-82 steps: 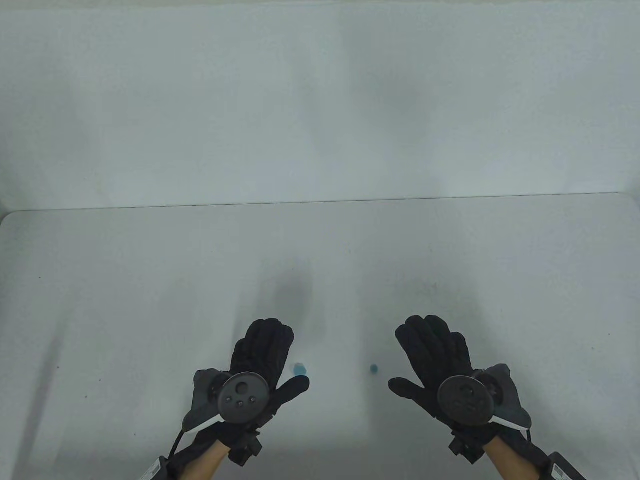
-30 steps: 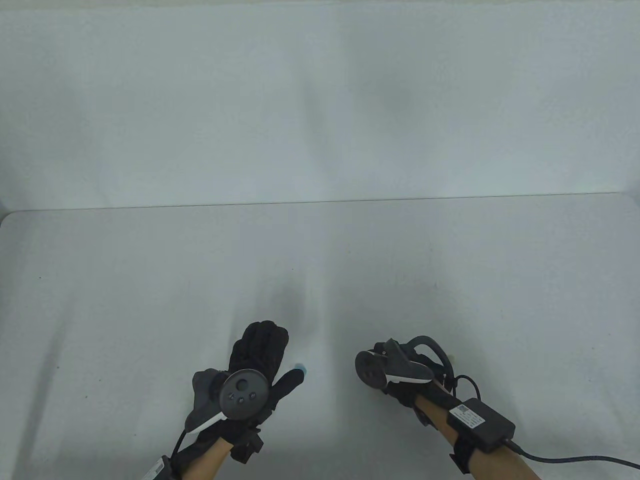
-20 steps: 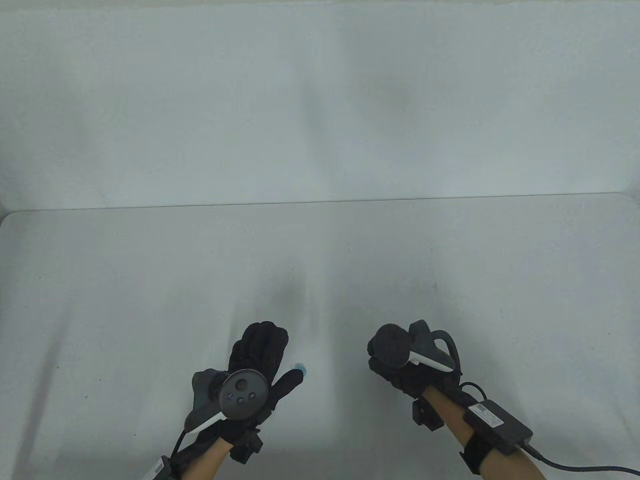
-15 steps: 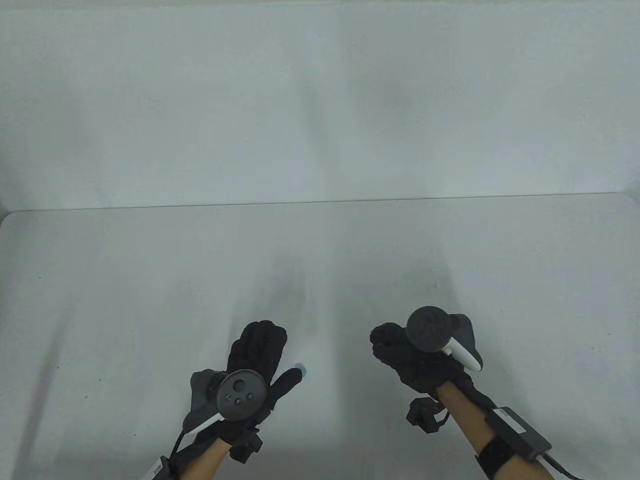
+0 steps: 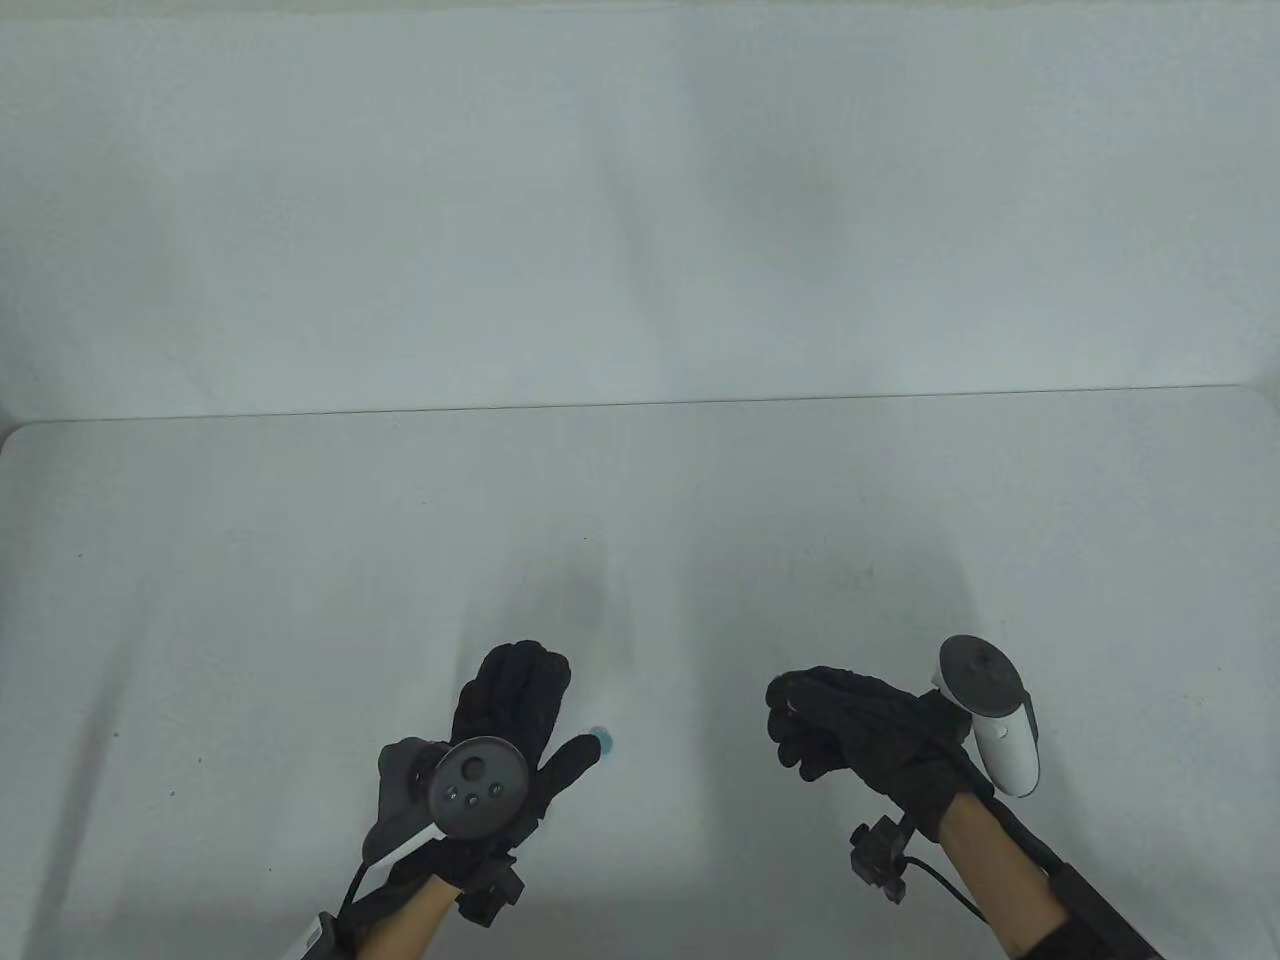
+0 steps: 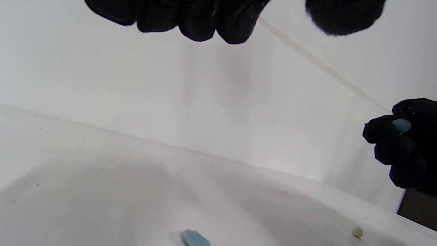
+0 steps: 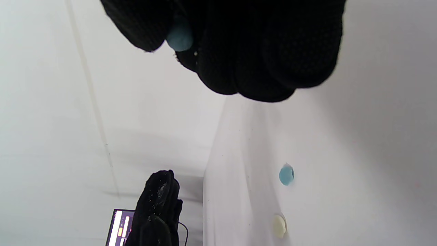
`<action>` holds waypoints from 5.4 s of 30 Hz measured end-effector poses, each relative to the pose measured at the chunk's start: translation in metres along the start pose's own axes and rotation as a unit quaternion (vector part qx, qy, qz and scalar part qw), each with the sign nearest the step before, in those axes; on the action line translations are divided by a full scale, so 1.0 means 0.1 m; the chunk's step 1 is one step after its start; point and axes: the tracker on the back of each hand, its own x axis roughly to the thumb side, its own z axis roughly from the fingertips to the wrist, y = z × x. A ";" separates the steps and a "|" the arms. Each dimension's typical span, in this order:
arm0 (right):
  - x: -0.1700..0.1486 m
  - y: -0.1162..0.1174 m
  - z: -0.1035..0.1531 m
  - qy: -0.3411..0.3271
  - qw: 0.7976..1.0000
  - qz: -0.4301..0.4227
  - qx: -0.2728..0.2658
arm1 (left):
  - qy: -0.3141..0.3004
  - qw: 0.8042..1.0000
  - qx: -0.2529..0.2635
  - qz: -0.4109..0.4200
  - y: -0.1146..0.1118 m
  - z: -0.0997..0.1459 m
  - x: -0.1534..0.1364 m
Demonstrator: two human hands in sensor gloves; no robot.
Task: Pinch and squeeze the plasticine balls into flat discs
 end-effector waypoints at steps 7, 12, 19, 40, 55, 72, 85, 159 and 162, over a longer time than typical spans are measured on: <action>-0.13 0.07 -0.04 0.013 0.999 -0.041 0.030 | 0.006 1.000 -0.003 0.007 0.00 0.00 -0.03; -0.07 0.11 -0.02 0.006 1.000 -0.018 0.016 | 0.007 1.000 -0.009 0.013 -0.02 -0.01 -0.03; -0.08 0.12 0.00 0.013 0.999 0.000 -0.031 | 0.008 1.000 -0.015 0.015 -0.03 -0.02 -0.04; -0.08 0.07 0.04 -0.008 0.996 -0.088 -0.029 | 0.017 0.999 -0.029 0.026 -0.07 -0.03 -0.07; -0.08 0.08 0.04 -0.018 0.997 -0.065 -0.038 | 0.015 0.999 -0.029 0.024 -0.08 -0.02 -0.10; -0.04 0.11 0.04 -0.025 0.995 -0.086 -0.041 | 0.015 0.999 -0.025 0.023 -0.08 0.00 -0.14; -0.14 0.09 0.04 -0.035 0.991 -0.130 0.010 | 0.012 1.000 -0.017 0.023 -0.08 -0.01 -0.14; -0.12 -0.03 0.05 -0.027 0.994 -0.065 -0.081 | 0.012 1.000 -0.023 0.014 -0.13 -0.03 -0.13; -0.16 -0.02 0.04 -0.023 0.994 -0.089 -0.061 | 0.012 1.000 -0.022 0.015 -0.13 -0.03 -0.14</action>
